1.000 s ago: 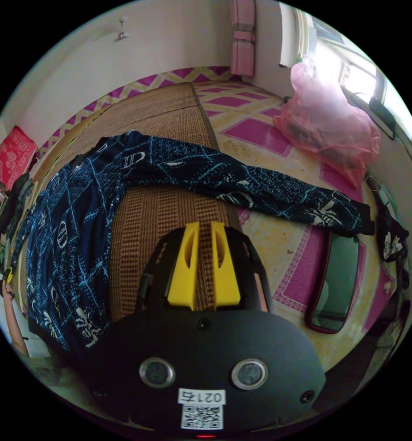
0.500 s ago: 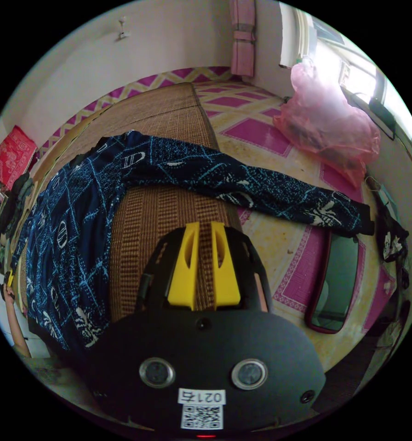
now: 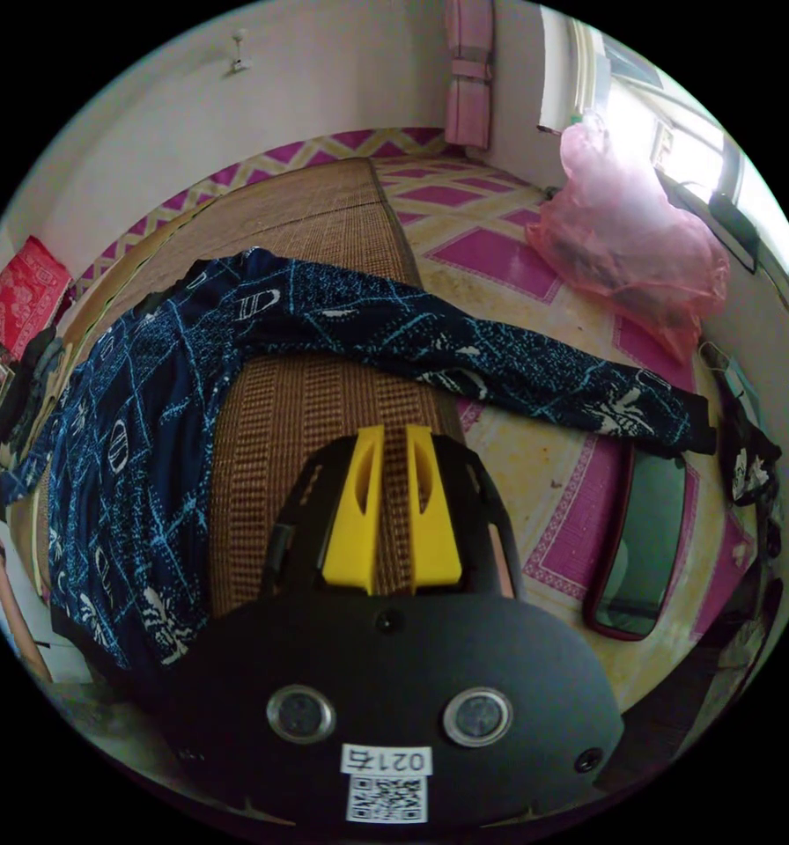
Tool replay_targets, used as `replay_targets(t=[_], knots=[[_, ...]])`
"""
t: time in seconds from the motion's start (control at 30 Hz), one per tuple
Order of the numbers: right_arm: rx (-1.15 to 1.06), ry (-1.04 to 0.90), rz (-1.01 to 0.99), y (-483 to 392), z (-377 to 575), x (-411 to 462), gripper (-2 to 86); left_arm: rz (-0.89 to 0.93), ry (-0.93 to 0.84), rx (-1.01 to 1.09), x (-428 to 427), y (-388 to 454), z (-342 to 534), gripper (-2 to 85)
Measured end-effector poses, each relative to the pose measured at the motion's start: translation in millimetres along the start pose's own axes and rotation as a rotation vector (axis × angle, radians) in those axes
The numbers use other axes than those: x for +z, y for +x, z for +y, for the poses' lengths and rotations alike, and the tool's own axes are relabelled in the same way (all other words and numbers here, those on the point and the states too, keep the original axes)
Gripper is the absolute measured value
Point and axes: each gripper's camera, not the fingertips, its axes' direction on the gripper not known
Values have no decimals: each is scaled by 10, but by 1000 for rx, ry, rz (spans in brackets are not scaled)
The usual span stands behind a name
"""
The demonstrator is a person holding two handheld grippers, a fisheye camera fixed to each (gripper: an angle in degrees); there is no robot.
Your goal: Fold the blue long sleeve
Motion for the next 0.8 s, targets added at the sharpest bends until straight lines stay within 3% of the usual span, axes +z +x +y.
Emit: replay_targets(t=[0.2, 0.37, 0.57, 0.8], knots=[[-22, -2, 41, -73, -31, 43, 50, -17, -83, 374, 985, 2265, 518, -10], [22, 0, -32, 87, -59, 74, 36, -26, -210, 664, 2383, 4030, 1577, -10], [-1, 0, 35, 20, -93, 124, 16, 17, -412, 837, 4405, 5097, 3372, -10], [11, 2, 5, 134, -127, 177, 10, -31, -703, 937, 6693, 5337, 5581, -10]])
